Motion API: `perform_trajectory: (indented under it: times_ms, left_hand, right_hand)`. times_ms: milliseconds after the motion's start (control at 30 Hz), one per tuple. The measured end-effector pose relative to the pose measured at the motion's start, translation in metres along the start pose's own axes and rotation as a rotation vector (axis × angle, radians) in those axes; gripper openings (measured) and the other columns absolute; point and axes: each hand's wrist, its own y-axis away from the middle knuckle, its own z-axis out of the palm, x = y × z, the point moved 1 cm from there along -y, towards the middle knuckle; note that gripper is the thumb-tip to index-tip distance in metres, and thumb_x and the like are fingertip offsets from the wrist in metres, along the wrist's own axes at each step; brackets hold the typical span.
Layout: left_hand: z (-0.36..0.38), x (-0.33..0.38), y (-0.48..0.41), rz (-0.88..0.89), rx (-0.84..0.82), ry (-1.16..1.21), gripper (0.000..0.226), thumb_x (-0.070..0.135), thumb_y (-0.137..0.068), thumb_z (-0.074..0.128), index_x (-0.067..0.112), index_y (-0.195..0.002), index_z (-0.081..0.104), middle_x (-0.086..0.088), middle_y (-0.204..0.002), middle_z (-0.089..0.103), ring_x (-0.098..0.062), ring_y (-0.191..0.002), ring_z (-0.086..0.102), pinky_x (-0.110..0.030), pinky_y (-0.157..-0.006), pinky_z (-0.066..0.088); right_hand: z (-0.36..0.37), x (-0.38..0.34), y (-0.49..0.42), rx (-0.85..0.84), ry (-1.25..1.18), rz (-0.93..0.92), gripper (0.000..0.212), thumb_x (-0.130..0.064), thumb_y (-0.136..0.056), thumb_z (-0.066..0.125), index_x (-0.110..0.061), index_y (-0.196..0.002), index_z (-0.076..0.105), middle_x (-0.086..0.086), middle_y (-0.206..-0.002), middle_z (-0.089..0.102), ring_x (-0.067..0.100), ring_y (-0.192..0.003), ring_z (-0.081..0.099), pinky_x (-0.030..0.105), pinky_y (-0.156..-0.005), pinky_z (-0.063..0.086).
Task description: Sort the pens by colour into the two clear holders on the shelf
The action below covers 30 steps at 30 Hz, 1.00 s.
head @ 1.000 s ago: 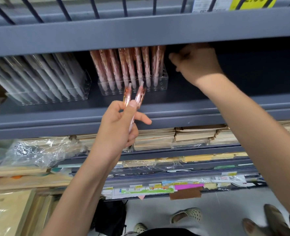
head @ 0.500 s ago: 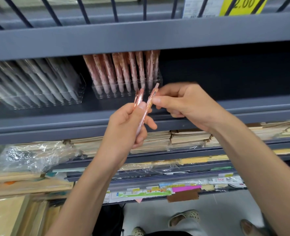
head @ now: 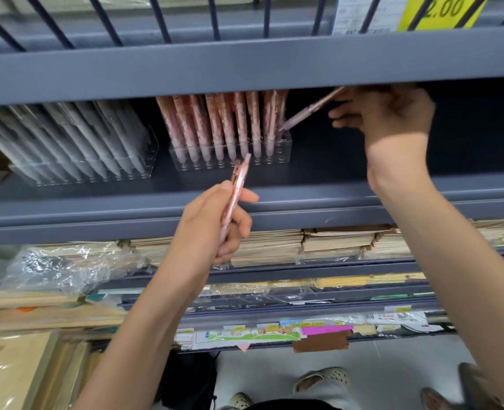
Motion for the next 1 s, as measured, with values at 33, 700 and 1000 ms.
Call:
perform_trajectory:
  times_ms: [33, 700, 1000]
  left_hand:
    - [0.0, -0.001, 0.0, -0.005, -0.009, -0.007, 0.037, 0.044, -0.095, 0.04, 0.025, -0.091, 0.071, -0.003, -0.062, 0.056, -0.012, -0.037, 0.025, -0.015, -0.039, 0.022]
    - [-0.005, 0.001, 0.009, 0.161, 0.135, 0.03, 0.009, 0.024, -0.086, 0.064, 0.02, -0.094, 0.062, -0.001, -0.08, 0.067, -0.014, -0.045, 0.041, -0.023, -0.041, 0.034]
    - [-0.012, -0.003, 0.008, 0.254, 0.172, 0.052, 0.02, 0.009, -0.085, 0.064, 0.015, -0.101, 0.073, -0.009, -0.088, 0.068, -0.013, -0.057, 0.059, -0.027, -0.061, 0.051]
  right_hand:
    - [0.0, 0.002, -0.002, 0.012, 0.017, -0.022, 0.01, 0.005, -0.087, 0.055, -0.001, -0.087, 0.064, -0.002, -0.062, 0.069, 0.018, -0.055, 0.064, 0.028, -0.053, 0.051]
    - [0.048, 0.005, -0.022, -0.306, 0.807, -0.041, 0.021, -0.042, -0.091, 0.056, -0.022, -0.093, 0.061, 0.002, -0.095, 0.07, 0.007, -0.079, 0.061, 0.022, -0.09, 0.051]
    - [0.038, -0.002, 0.001, -0.099, 0.531, 0.016, 0.012, -0.022, -0.089, 0.065, -0.011, -0.084, 0.069, -0.001, -0.072, 0.068, 0.005, -0.042, 0.054, 0.022, -0.044, 0.042]
